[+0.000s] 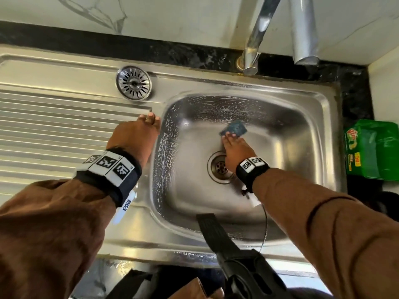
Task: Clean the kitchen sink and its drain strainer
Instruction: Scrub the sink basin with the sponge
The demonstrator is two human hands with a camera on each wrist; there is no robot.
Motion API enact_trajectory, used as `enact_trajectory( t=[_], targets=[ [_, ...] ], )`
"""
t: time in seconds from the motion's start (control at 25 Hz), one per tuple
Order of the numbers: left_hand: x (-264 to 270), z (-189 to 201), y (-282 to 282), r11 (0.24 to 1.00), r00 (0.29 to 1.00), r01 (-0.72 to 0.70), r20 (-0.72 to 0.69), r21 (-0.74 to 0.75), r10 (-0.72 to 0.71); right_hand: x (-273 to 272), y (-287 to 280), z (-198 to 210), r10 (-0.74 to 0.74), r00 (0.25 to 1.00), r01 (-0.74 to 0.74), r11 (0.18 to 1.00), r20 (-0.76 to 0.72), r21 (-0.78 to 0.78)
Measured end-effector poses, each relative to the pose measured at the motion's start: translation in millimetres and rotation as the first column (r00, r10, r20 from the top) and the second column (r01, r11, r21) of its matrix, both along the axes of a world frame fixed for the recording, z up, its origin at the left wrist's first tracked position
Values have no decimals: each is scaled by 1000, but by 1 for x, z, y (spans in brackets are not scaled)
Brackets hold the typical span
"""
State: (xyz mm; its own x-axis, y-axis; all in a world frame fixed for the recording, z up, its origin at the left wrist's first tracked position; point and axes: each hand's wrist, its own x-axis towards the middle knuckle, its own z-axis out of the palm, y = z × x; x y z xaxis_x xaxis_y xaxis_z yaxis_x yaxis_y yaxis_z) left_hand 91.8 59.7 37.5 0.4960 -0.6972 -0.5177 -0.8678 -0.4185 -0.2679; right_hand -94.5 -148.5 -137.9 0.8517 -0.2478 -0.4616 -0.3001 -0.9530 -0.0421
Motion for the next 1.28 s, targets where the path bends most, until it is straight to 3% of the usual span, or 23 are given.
enact_trajectory(
  t=[0.04,0.08,0.12,0.2,0.24,0.28,0.36,0.4,0.48,0.52,0.56,0.6,0.64,0.68,0.72,0.76,0.84,0.88,0.96,1.0,1.04,1.12,1.28],
  targets=[
    [-3,2,-3,1000,1000,14,11,-4,-14,-3,6,-3,59,998,-60,998,24,16],
    [-9,5,-5,999,1000,19,22,-26,-18,-10,27,-3,275,961,-277,956,33,96],
    [-15,8,-4,998,1000,2,21,-64,-1,-23,53,-7,519,849,-526,809,102,264],
    [-29,14,2,990,998,-61,-17,-123,59,-34,63,1,684,726,-647,646,69,405],
    [-36,15,9,990,995,-89,-48,-106,85,-28,53,8,611,791,-582,733,35,351],
    [-42,16,17,992,991,-110,-82,-67,105,-20,39,-4,389,919,-390,865,69,316],
    [-52,17,32,990,979,-123,-155,62,132,-19,32,-12,220,960,-241,965,174,107],
    [-57,17,38,985,972,-119,-186,121,141,-26,37,-12,326,928,-347,932,181,103],
    [-66,16,46,979,965,-110,-216,172,147,-50,56,-20,676,692,-720,625,253,301],
    [-70,15,49,978,966,-107,-216,176,145,-53,57,-18,761,616,-777,545,204,314],
    [-73,13,51,979,969,-99,-208,176,136,-49,52,-13,755,645,-751,596,121,283],
    [-76,12,53,980,973,-92,-194,175,126,-37,38,-8,609,785,-619,767,111,168],
    [-77,10,54,981,976,-91,-180,172,123,-31,28,-3,341,934,-352,929,110,110],
    [-79,9,55,981,978,-91,-168,171,120,-30,27,-5,184,981,-188,981,64,50],
    [-80,9,55,982,980,-90,-159,167,117,-31,35,-5,180,982,-184,982,64,49],
    [-81,9,56,983,981,-88,-154,163,113,-36,52,-6,325,944,-329,937,46,118],
    [-82,9,57,985,981,-93,-155,143,115,-54,77,-12,603,794,-592,734,81,332],
    [-82,9,57,986,981,-96,-153,135,117,-51,74,-10,668,739,-656,683,89,320],
    [-82,8,58,987,983,-96,-146,129,115,-31,45,-8,460,876,-481,858,147,179],
    [-82,8,59,987,982,-100,-145,129,119,-23,26,-7,214,967,-233,963,140,135],
    [-82,7,59,986,981,-106,-148,128,125,-21,7,-1,-34,995,25,995,96,92],
    [-83,8,60,986,980,-111,-153,121,129,-32,-27,-1,-356,934,354,933,21,65],
    [-84,10,62,988,983,-101,-141,118,117,-60,-49,5,-560,806,559,827,-193,-64]
  ],
)
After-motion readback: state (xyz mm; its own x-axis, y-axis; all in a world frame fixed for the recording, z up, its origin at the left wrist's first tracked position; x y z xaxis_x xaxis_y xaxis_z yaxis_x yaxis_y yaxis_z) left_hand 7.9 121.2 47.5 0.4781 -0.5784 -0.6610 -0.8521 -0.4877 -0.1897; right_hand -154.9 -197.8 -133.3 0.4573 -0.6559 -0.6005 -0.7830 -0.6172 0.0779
